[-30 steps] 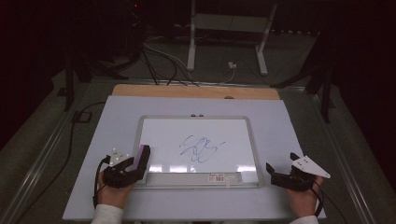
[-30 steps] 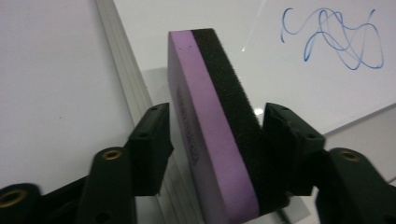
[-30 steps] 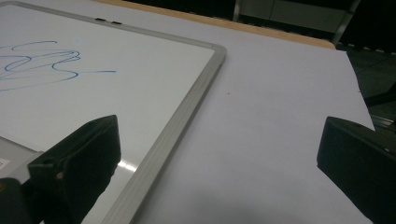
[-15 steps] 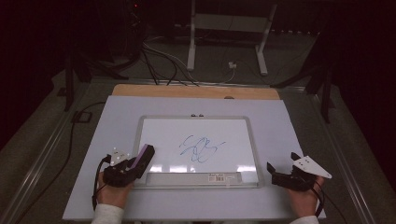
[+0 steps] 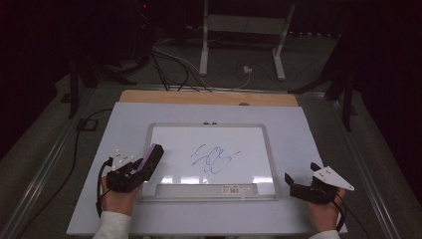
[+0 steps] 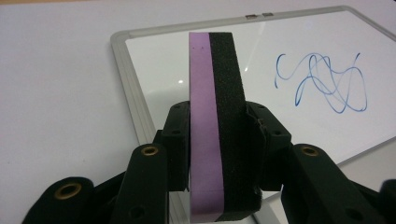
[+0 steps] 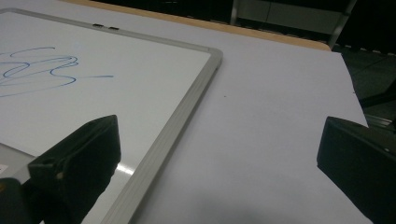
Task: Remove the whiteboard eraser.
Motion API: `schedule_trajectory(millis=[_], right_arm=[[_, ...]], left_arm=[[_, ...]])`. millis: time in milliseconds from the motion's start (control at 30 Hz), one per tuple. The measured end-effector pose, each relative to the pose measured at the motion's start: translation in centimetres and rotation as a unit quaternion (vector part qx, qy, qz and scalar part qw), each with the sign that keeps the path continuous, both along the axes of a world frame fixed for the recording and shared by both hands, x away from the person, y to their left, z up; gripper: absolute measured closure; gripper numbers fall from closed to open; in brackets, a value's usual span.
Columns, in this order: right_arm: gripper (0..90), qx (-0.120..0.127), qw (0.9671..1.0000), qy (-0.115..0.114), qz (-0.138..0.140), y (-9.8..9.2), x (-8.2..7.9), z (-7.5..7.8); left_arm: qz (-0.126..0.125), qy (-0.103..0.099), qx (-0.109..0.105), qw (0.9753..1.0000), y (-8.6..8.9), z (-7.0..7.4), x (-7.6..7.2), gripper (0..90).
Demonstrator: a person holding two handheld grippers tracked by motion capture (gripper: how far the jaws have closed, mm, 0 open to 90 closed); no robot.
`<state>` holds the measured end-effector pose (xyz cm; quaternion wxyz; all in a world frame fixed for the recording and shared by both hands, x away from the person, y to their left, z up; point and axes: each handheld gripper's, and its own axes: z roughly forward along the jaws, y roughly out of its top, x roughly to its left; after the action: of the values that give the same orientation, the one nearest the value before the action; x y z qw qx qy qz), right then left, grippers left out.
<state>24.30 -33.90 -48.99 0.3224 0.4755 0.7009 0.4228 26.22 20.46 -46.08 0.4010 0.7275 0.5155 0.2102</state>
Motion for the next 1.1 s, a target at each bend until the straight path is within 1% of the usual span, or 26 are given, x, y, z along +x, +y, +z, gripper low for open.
schedule_trajectory(millis=[267,600,800,1100], right_arm=[[0.0,0.006,1.0000,0.000,-0.002,-0.1,0.0,0.0],[0.0,0.006,1.0000,0.000,-0.002,-0.1,0.0,0.0],[0.0,0.009,1.0000,-0.001,-0.003,-0.1,0.0,0.0],[0.0,0.008,1.0000,0.000,-0.002,-0.2,0.1,0.0]], left_arm=[[-0.007,-0.004,0.003,1.0000,-0.2,0.6,0.8,65.0],[-0.015,-0.012,0.014,0.9997,-0.8,1.4,2.2,64.9],[-0.019,-0.015,0.023,0.9994,-1.4,1.5,3.0,64.9],[-0.023,-0.018,0.030,0.9991,-2.0,1.8,4.2,64.9]])
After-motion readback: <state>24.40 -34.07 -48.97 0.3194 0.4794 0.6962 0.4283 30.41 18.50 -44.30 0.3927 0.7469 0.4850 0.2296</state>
